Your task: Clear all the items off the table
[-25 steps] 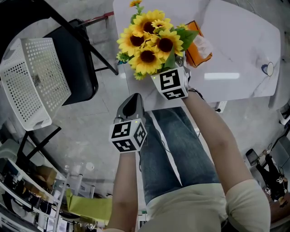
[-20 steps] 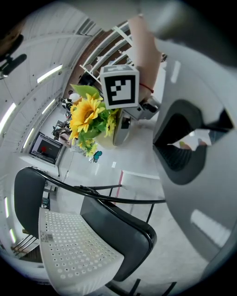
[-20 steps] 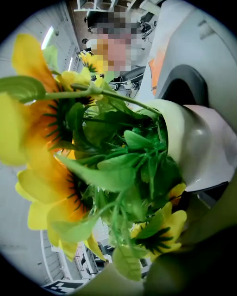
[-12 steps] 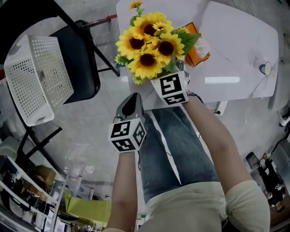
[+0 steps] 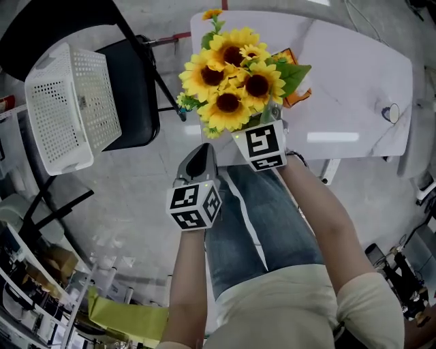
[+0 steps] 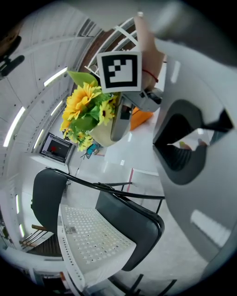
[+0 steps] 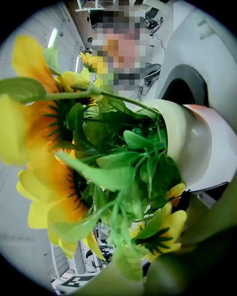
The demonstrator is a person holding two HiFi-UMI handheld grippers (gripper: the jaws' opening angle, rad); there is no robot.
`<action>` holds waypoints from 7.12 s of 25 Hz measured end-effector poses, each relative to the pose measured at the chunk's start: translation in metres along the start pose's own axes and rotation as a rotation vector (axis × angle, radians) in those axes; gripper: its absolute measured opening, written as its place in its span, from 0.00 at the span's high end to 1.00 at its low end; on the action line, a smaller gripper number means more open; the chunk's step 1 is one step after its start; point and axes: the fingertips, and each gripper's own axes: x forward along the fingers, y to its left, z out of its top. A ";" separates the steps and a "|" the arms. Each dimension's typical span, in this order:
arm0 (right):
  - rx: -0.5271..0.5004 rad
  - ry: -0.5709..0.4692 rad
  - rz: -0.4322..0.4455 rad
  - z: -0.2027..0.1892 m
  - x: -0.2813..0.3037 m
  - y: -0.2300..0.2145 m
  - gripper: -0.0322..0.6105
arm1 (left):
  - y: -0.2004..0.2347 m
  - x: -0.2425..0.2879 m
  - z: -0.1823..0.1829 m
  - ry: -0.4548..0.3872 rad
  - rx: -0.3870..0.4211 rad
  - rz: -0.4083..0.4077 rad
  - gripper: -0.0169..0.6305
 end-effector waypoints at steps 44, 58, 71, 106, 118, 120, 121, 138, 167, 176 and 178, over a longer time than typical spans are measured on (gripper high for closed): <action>-0.055 -0.039 0.126 0.171 -0.139 0.023 0.14 | -0.041 -0.151 0.103 -0.219 -0.039 0.109 0.96; -0.098 -0.075 0.185 0.210 -0.138 0.061 0.14 | -0.004 -0.187 0.123 -0.290 -0.080 0.159 0.96; -0.109 -0.079 0.194 0.249 -0.103 0.119 0.14 | 0.061 -0.217 0.141 -0.286 -0.081 0.159 0.96; -0.143 0.017 0.295 0.291 0.045 0.274 0.14 | 0.252 -0.245 0.193 -0.256 -0.161 0.190 0.96; -0.122 0.079 0.285 0.268 0.104 0.304 0.14 | 0.306 -0.235 0.188 -0.235 -0.197 0.210 0.96; -0.116 0.095 0.281 0.266 0.120 0.315 0.14 | 0.321 -0.234 0.189 -0.226 -0.211 0.207 0.96; -0.114 0.100 0.278 0.264 0.126 0.318 0.14 | 0.326 -0.233 0.189 -0.224 -0.215 0.205 0.96; -0.065 0.174 0.247 0.229 0.213 0.363 0.14 | 0.381 -0.206 0.187 -0.202 -0.242 0.185 0.96; 0.054 0.289 0.117 0.146 0.338 0.383 0.14 | 0.433 -0.174 0.187 -0.216 -0.284 0.209 0.96; 0.051 0.336 0.119 0.115 0.354 0.380 0.14 | 0.424 -0.167 0.189 -0.225 -0.279 0.204 0.96; 0.052 0.346 0.115 0.110 0.355 0.379 0.14 | 0.423 -0.168 0.190 -0.228 -0.284 0.199 0.96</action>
